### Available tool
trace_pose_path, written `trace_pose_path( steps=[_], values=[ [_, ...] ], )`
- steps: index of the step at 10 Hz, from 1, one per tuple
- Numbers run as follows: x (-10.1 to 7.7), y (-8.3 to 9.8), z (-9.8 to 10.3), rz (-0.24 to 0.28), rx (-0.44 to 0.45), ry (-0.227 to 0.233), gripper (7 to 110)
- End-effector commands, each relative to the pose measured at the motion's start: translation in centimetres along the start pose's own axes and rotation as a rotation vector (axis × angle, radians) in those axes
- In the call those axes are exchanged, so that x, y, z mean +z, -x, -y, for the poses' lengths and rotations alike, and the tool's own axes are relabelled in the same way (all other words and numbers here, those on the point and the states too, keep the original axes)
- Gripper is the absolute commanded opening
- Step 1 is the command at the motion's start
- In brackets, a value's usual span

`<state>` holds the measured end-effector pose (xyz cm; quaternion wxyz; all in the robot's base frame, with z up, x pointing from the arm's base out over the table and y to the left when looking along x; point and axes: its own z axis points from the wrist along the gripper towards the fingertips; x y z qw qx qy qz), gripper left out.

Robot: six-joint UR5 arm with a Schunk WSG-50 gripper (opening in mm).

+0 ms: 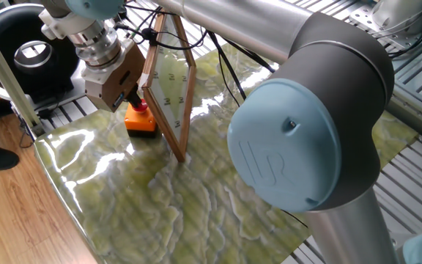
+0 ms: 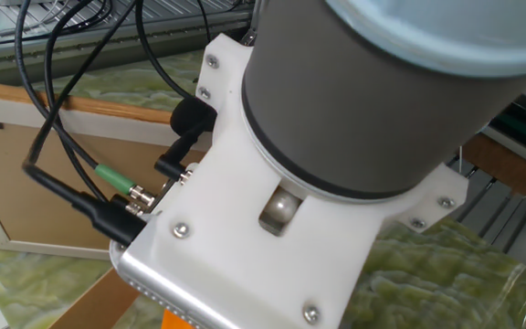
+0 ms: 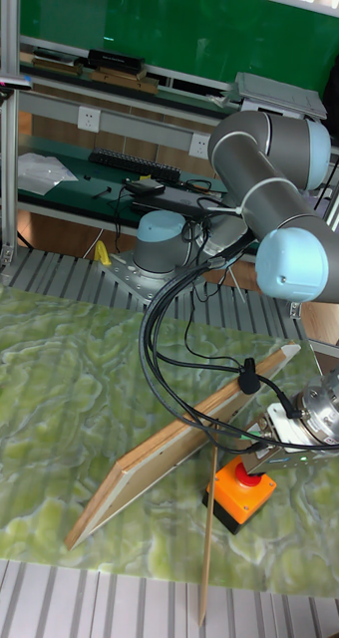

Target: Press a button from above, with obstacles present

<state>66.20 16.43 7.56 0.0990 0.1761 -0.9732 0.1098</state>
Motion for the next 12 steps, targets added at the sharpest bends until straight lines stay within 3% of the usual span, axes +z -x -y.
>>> trace_pose_path(
  steps=[1,12],
  values=[
    [-0.11,-0.04,-0.09,-0.001,0.003,0.008,7],
    [0.65,-0.1,0.22,-0.012,0.001,-0.003,7]
  ],
)
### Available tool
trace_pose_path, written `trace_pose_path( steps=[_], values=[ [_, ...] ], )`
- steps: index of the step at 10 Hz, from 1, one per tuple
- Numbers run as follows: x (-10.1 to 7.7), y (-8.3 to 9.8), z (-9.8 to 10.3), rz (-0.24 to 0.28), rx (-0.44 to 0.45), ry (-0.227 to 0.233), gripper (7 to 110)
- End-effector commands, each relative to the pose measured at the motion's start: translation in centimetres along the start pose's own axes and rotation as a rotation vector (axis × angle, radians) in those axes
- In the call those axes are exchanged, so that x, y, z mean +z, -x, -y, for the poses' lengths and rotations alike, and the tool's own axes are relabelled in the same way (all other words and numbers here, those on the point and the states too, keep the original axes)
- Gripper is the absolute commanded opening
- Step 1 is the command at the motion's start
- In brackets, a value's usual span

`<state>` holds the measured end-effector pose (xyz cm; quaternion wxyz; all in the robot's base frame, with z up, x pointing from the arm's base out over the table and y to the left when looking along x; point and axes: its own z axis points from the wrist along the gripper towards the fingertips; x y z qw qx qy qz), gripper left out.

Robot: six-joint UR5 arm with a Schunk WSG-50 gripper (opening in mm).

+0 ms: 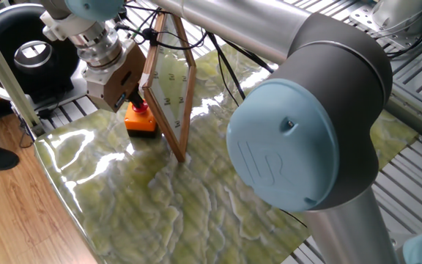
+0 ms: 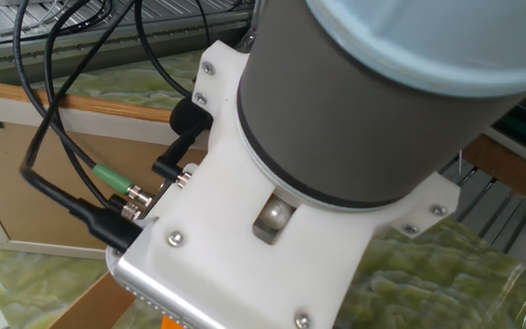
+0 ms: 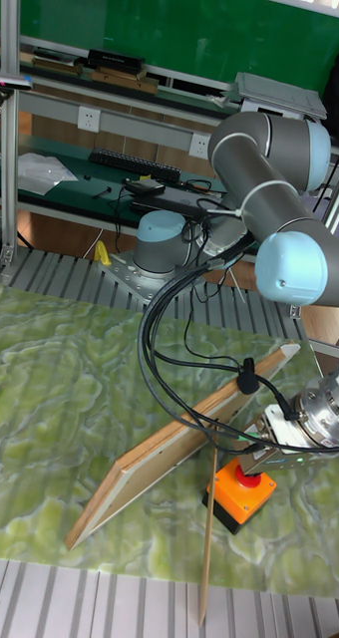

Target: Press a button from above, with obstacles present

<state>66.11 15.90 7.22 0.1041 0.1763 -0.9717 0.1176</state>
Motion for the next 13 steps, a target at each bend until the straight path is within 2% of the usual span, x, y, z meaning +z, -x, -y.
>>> trace_pose_path(
  steps=[1,3,4,6,8,10,13],
  values=[
    [0.5,0.2,-0.2,0.004,0.001,0.009,7],
    [0.9,0.5,-0.2,0.008,0.005,-0.001,7],
    [0.0,0.1,0.1,-0.012,0.013,-0.034,7],
    [0.1,0.3,-0.4,0.002,0.015,-0.011,7],
    [-2.5,-1.1,-0.4,-0.03,0.009,0.006,7],
    [-5.1,-2.0,-0.6,-0.027,-0.012,0.052,7],
    [-6.9,-2.5,-0.6,-0.015,-0.031,0.098,7]
  ],
)
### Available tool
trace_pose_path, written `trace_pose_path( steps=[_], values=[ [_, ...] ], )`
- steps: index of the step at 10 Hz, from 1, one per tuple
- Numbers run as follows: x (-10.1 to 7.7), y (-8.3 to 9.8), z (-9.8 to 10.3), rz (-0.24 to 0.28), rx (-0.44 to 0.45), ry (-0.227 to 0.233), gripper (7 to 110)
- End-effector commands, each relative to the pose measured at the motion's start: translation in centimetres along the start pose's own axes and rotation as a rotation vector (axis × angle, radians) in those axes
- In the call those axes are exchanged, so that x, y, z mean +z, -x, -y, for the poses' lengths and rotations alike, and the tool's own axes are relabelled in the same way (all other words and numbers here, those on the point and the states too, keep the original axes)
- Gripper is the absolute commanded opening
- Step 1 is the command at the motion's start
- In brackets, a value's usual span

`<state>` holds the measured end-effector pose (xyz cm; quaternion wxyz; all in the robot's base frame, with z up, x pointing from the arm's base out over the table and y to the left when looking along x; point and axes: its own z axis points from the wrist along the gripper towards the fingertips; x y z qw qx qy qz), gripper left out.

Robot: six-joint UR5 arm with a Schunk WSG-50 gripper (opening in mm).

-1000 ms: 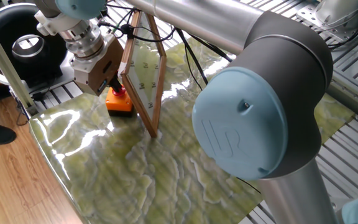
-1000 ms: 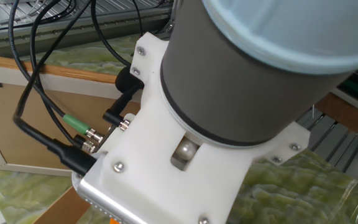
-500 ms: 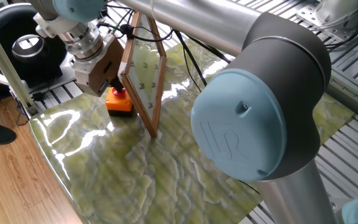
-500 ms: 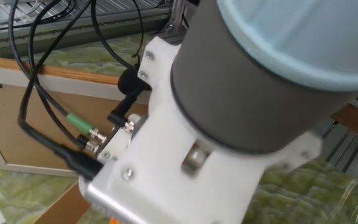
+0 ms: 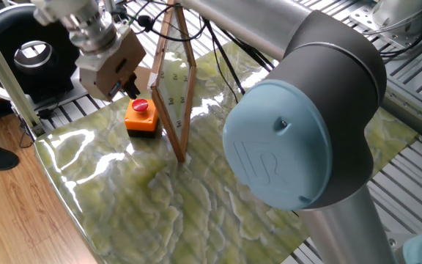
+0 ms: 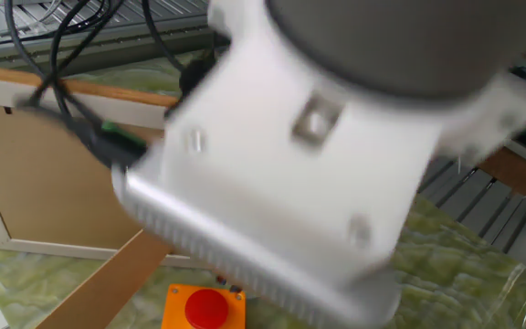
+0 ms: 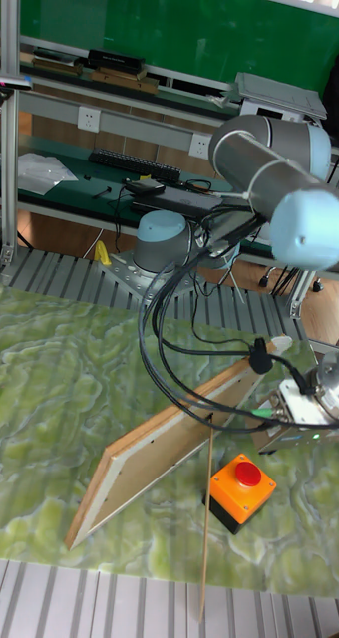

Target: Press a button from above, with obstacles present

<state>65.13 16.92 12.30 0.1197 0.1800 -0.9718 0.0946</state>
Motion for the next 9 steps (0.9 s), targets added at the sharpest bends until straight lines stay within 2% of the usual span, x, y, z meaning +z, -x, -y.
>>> trace_pose_path(
  steps=[1,3,6,7,9],
  values=[
    [-2.3,-0.8,-0.5,0.011,-0.019,0.062,7],
    [-3.3,-0.9,-0.2,0.022,-0.025,0.085,7],
    [-4.8,-0.8,1.3,0.06,-0.041,0.119,7],
    [-5.1,-0.7,1.8,0.072,-0.042,0.116,7],
    [-5.6,1.0,2.2,0.15,-0.012,0.102,7]
  ],
)
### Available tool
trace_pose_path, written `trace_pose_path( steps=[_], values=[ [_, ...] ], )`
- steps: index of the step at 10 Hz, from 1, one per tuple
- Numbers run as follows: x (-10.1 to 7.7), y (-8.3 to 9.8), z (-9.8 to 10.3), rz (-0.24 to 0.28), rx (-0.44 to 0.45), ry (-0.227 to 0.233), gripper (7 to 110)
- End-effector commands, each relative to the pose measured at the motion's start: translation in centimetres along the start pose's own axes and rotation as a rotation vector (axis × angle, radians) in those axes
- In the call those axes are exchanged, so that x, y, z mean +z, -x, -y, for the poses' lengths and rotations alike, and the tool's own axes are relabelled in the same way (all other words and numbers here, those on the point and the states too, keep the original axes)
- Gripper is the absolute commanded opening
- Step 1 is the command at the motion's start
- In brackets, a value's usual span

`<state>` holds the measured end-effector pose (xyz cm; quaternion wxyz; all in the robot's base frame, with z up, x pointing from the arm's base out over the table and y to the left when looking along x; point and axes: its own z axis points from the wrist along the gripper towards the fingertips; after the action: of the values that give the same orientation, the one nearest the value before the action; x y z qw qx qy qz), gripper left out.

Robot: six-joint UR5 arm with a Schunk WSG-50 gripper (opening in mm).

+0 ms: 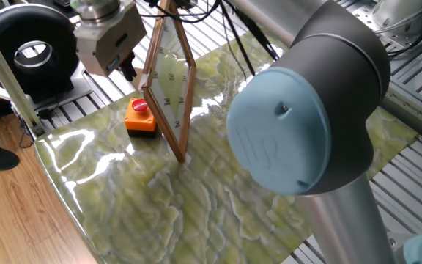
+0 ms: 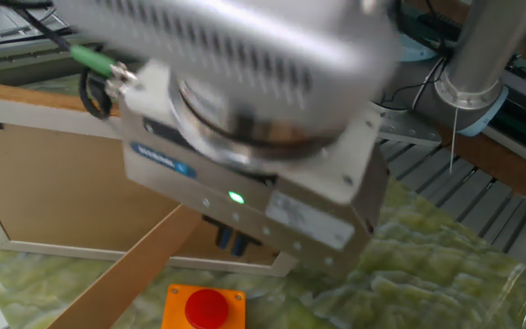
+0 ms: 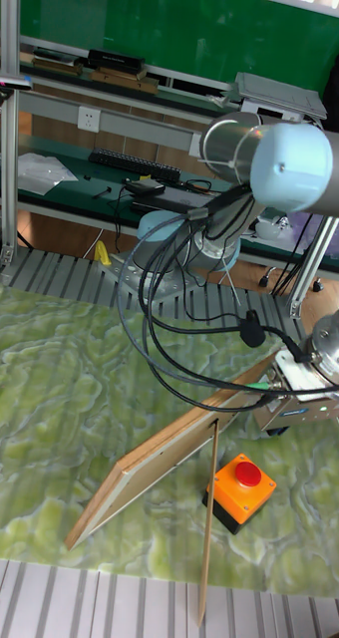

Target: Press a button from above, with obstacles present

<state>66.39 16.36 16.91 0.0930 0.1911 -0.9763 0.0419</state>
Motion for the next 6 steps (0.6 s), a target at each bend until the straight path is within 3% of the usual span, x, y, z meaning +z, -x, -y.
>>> trace_pose_path(
  steps=[1,3,6],
  values=[
    [-1.3,2.5,0.2,0.126,0.03,0.022,7],
    [-2.2,4.0,-0.3,0.208,0.052,0.042,7],
    [-3.6,2.5,0.0,0.212,0.066,0.032,7]
  ],
)
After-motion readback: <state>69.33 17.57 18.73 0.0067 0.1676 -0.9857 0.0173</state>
